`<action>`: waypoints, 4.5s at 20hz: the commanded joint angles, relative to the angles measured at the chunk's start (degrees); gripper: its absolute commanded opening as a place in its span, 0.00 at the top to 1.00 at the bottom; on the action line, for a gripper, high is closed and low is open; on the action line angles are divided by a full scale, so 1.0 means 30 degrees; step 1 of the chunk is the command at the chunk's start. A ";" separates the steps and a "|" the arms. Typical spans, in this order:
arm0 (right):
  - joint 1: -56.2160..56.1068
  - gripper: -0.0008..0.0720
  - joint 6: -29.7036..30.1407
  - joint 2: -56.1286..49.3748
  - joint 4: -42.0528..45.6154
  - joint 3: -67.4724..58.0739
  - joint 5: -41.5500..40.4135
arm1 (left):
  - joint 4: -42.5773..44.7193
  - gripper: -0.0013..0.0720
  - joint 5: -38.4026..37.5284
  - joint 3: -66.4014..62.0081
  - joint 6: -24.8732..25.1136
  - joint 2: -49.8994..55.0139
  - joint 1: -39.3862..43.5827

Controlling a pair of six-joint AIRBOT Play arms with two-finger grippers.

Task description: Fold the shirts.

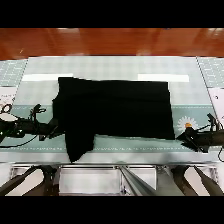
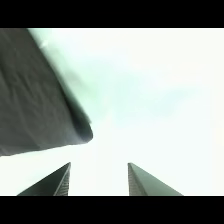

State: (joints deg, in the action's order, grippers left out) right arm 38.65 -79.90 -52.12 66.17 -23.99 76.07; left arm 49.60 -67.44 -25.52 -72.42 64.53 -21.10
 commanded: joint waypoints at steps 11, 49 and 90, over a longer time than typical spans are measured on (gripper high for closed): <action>0.0036 0.77 0.5209 -0.5880 -0.7249 0.0036 -0.2404 | -0.0058 0.94 0.0313 -0.0117 -0.0007 0.0015 0.0022; -0.5632 0.41 0.2266 -1.6072 -0.7584 -1.8418 -0.3228 | 0.0561 0.30 -0.3104 -2.4713 -0.4313 1.5045 0.2645; -0.6805 0.95 0.4393 -1.6269 -1.1642 -1.4637 -0.3781 | 0.3468 0.30 0.4291 -1.1540 -0.3738 -0.0933 0.5814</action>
State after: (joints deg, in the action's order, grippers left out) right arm 18.02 -68.20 -101.91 32.29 -67.83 62.78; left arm 60.01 -54.57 -60.12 -83.83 61.76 -3.68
